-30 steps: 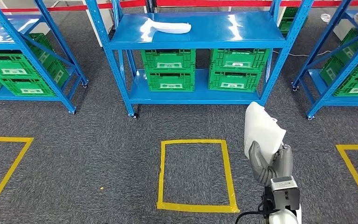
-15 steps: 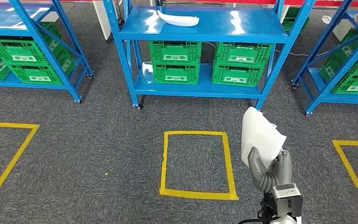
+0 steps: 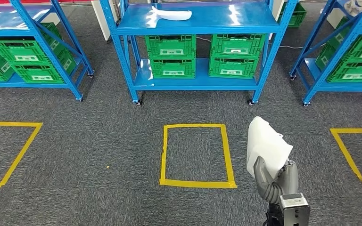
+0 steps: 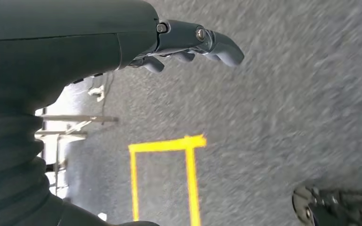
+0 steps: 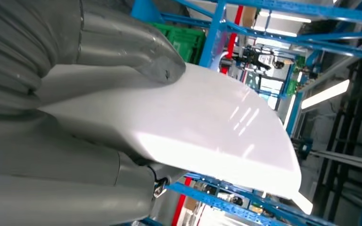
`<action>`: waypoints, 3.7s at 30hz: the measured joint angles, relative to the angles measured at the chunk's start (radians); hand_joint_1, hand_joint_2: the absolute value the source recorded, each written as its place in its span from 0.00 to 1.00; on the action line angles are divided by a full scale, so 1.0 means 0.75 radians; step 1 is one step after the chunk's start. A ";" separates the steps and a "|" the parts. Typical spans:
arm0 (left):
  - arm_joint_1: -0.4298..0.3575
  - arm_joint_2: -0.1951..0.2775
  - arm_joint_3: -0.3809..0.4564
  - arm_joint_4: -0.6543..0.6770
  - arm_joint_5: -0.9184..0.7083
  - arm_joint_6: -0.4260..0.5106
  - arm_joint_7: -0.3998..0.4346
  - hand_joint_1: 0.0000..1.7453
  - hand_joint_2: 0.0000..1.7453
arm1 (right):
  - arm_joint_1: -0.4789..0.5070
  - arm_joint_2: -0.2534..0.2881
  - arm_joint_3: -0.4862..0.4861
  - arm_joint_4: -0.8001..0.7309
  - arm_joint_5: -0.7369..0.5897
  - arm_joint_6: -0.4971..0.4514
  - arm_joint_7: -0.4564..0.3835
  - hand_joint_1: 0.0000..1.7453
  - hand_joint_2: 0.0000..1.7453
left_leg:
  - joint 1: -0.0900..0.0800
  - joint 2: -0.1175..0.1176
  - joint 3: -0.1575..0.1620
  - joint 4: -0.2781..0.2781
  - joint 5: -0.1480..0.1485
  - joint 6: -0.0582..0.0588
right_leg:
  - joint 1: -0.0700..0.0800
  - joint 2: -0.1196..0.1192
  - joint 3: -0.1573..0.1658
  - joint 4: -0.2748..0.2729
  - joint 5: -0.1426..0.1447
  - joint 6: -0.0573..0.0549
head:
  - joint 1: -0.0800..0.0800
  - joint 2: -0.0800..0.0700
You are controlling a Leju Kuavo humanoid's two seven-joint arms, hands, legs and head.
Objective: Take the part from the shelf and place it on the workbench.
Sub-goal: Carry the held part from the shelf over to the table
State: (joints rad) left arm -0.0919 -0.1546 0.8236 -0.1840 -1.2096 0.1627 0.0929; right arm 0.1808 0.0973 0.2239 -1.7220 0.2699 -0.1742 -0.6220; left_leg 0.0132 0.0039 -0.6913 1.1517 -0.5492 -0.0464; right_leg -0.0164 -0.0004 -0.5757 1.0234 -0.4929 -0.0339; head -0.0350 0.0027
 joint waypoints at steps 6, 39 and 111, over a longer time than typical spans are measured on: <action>-0.001 -0.001 0.000 -0.001 0.003 -0.004 -0.004 0.00 1.00 | 0.006 0.000 0.000 -0.005 0.000 0.003 0.001 1.00 1.00 | -0.004 -0.002 0.152 0.067 -0.013 0.014 | 0.007 -0.002 -0.123 0.008 0.103 0.008 | -0.002 0.000; 0.003 -0.006 -0.036 -0.001 -0.076 -0.145 0.084 0.00 1.00 | 0.028 -0.011 -0.008 -0.006 -0.013 0.042 0.030 1.00 1.00 | -0.014 -0.090 0.225 -0.172 0.054 0.048 | 0.015 0.084 0.029 -0.018 0.004 0.015 | 0.002 0.000; -0.030 -0.055 -0.104 -0.003 -0.073 -0.154 0.056 0.00 1.00 | -0.028 -0.026 -0.054 0.086 -0.002 0.086 0.080 1.00 1.00 | -0.010 0.077 0.203 -0.193 0.065 0.094 | -0.004 0.006 -0.203 0.339 -0.099 0.093 | 0.019 0.000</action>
State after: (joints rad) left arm -0.1144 -0.1962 0.7456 -0.1865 -1.2643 0.0473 0.1346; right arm 0.1594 0.0781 0.1832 -1.6577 0.2685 -0.1097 -0.5619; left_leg 0.0058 0.0613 -0.5392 1.0071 -0.5007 0.0242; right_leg -0.0197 0.0041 -0.7278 1.2777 -0.5673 0.0359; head -0.0206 0.0027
